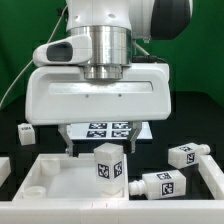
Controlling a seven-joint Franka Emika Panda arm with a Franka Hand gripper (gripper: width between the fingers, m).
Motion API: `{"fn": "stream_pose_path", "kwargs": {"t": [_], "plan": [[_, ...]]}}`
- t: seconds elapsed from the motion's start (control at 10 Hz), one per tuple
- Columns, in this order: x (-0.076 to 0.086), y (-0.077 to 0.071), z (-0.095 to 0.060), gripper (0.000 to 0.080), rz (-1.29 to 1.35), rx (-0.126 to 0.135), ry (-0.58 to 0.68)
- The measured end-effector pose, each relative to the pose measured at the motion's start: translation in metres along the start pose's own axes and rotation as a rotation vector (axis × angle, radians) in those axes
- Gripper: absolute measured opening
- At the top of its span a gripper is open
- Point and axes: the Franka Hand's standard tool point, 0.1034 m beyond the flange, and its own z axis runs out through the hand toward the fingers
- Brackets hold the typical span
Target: Assemble one leg
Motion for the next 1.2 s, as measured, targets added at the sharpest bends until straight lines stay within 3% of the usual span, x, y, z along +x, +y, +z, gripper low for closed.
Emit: {"fn": "stream_pose_path", "kwargs": {"t": [0.1,0.2,0.4,0.7,1.2], "plan": [[0.000,0.000,0.000,0.0649,-0.001,0.000,0.000],[-0.003,-0.011,0.000,0.0649,-0.054,0.018,-0.067],[0.004,-0.021,-0.005,0.0649,-0.188,0.080,-0.218],[0.009,-0.021,-0.003,0.0649,-0.159,0.083,-0.235],[0.007,-0.020,-0.002,0.0649,-0.356,0.107,-0.226]]}}
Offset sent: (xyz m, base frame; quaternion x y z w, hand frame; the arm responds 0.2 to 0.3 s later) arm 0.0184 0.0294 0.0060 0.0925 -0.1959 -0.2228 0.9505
